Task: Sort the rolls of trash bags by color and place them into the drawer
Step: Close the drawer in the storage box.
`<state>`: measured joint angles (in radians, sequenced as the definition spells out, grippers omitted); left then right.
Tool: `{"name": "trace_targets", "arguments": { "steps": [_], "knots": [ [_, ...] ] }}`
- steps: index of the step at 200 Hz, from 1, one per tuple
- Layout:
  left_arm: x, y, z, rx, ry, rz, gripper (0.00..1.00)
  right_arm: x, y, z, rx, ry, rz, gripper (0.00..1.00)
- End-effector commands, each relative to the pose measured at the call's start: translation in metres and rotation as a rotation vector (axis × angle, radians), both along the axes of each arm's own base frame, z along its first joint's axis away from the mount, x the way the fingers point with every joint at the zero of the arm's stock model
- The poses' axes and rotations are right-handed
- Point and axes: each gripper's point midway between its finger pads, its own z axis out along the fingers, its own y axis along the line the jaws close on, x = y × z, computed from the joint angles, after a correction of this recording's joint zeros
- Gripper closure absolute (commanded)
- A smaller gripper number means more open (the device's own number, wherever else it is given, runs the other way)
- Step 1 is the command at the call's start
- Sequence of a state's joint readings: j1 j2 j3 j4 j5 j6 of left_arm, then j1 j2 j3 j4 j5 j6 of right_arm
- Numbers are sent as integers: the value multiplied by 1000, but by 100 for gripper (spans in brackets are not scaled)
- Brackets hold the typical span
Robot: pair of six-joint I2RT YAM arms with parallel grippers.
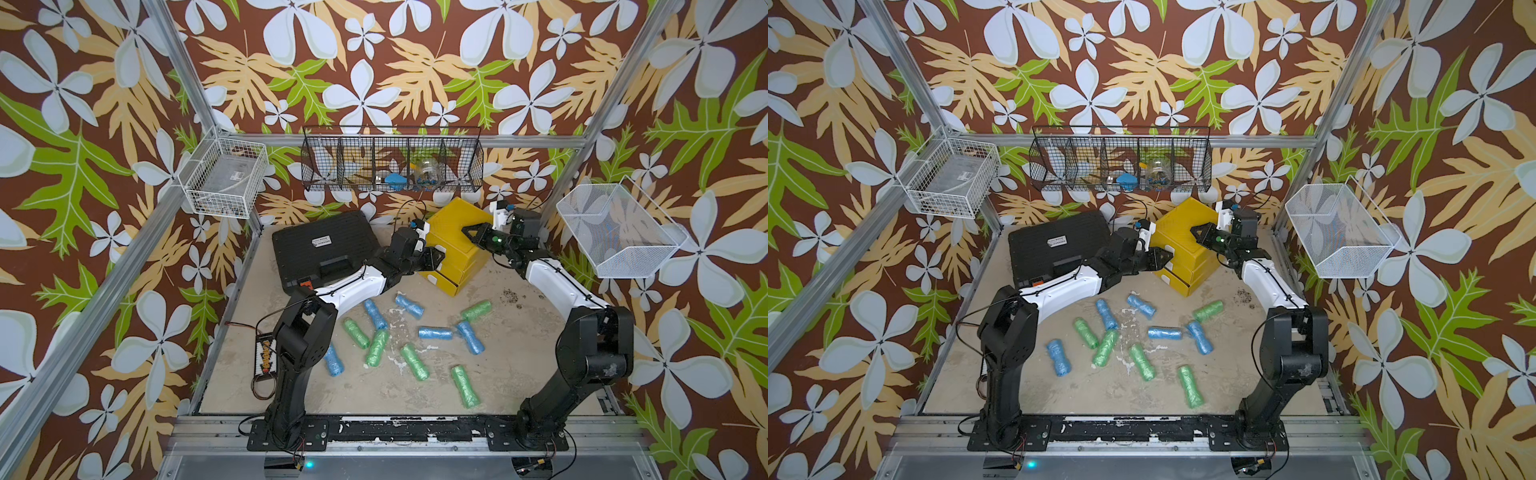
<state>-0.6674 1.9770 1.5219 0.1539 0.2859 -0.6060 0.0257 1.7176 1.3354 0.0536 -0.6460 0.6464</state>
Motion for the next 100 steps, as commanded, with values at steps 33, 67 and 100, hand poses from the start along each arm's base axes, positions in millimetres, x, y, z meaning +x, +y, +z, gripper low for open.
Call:
{"name": "trace_targets", "arguments": {
  "steps": [33,67,100],
  "knots": [
    [-42,29,4,-299,119,12,50,-10,-2,-12,-25,76,-5,79],
    [-54,35,3,-620,226,-55,37,-15,-1,-17,-25,86,8,69],
    [-43,28,-5,-769,280,-78,0,-19,0,-17,-23,88,16,67]
  ]
}}
